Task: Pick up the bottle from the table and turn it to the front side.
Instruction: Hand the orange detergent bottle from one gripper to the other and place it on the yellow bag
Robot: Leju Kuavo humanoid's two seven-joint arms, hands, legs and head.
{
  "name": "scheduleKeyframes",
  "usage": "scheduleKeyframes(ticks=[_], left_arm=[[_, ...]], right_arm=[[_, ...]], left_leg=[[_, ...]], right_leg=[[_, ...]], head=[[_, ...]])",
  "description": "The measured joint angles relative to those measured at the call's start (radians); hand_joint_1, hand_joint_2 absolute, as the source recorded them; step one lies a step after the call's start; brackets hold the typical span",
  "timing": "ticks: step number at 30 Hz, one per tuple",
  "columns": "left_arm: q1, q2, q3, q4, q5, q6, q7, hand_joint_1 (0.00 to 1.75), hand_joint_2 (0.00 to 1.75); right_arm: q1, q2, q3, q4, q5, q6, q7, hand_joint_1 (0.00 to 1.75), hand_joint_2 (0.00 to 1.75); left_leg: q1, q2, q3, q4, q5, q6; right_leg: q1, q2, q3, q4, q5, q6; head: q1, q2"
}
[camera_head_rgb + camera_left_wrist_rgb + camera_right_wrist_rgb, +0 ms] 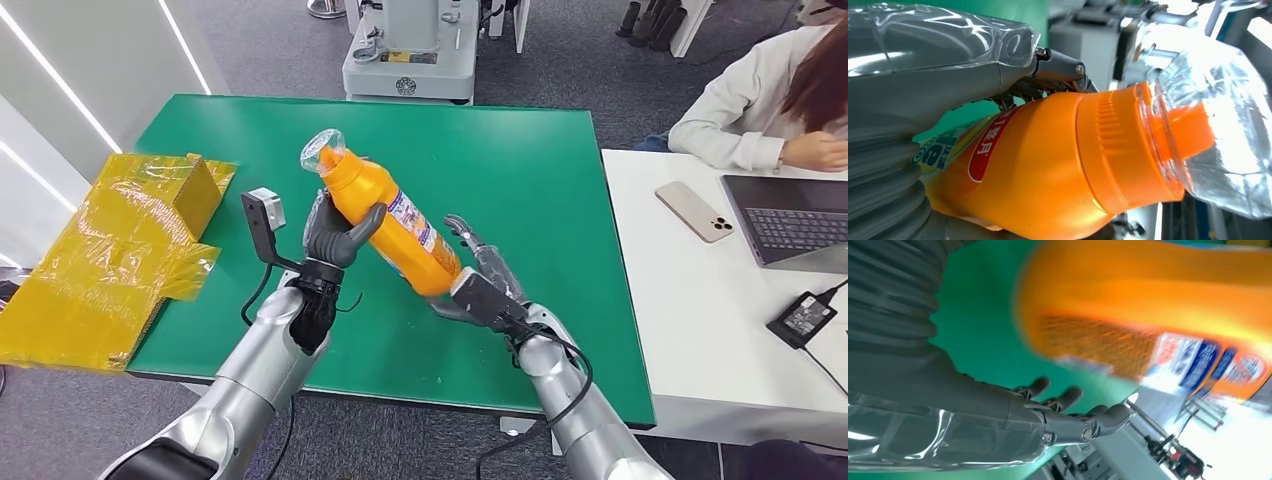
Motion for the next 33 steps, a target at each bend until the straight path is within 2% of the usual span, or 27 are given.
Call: scheduleKeyframes(ticks=[5, 13, 15, 17, 21, 24, 27, 33], left_arm=[[-0.043, 0.036, -0.002, -0.028, -0.145, 0.073, -0.056, 1.75, 1.75], [-0.1, 0.103, -0.003, -0.031, -0.32, 0.221, -0.121, 1.75, 1.75], [-0.107, 0.121, -0.01, -0.033, -0.408, 0.305, -0.125, 1.75, 1.75], [-0.119, 0.144, -0.024, -0.034, -0.551, 0.442, -0.121, 1.75, 1.75], [-0.163, 0.204, -0.049, -0.006, -0.833, 0.715, -0.074, 1.75, 1.75], [-0.182, 0.253, -0.067, 0.021, -1.053, 0.845, 0.01, 1.75, 1.75], [-0.178, 0.295, -0.071, 0.024, -1.347, 0.88, 0.126, 1.75, 1.75], [-0.162, 0.344, -0.07, 0.025, -1.605, 0.882, 0.207, 1.75, 1.75]], right_arm=[[0.079, -0.033, -0.013, -0.127, -0.072, 0.039, 0.001, 0.0, 1.75], [0.166, -0.072, -0.014, -0.266, -0.103, 0.008, -0.007, 0.0, 1.75], [0.183, -0.078, -0.013, -0.298, -0.11, 0.003, -0.008, 0.0, 1.75], [0.198, -0.083, -0.011, -0.335, -0.116, 0.0, -0.007, 0.0, 1.75], [0.224, -0.093, -0.011, -0.422, -0.132, -0.017, 0.0, 0.0, 1.75], [0.238, -0.102, -0.016, -0.479, -0.142, -0.028, 0.006, 0.0, 1.75], [0.255, -0.11, -0.03, -0.527, -0.144, -0.034, 0.011, 0.0, 1.75], [0.28, -0.122, -0.053, -0.568, -0.143, -0.034, 0.012, 0.0, 1.75]], left_leg=[[0.0, 0.001, 0.0, 0.0, 0.0, 0.0], [0.0, 0.002, 0.0, 0.0, 0.0, 0.0], [0.0, 0.002, 0.0, 0.0, 0.0, 0.0], [0.0, 0.002, 0.0, 0.0, 0.0, 0.0], [0.0, 0.003, 0.0, 0.0, 0.0, 0.0], [0.0, 0.004, 0.001, 0.0, 0.0, 0.0], [0.0, 0.004, 0.0, -0.001, 0.0, 0.0], [0.0, 0.004, 0.0, -0.001, 0.0, 0.0]], right_leg=[[0.0, 0.001, -0.001, 0.0, 0.0, 0.0], [0.0, 0.002, -0.001, 0.0, 0.0, 0.0], [0.0, 0.002, -0.001, 0.0, 0.0, 0.0], [0.0, 0.002, -0.001, 0.001, 0.0, 0.0], [0.0, 0.003, -0.001, 0.001, 0.0, 0.0], [0.0, 0.004, -0.001, 0.001, 0.0, -0.001], [0.0, 0.004, -0.002, 0.001, 0.0, -0.001], [0.0, 0.004, -0.002, 0.001, 0.0, -0.001]], head=[[0.0, 0.0], [0.0, 0.0], [0.0, 0.0], [0.0, 0.0], [0.0, 0.0], [0.0, 0.0], [0.0, 0.0], [0.0, 0.0]])
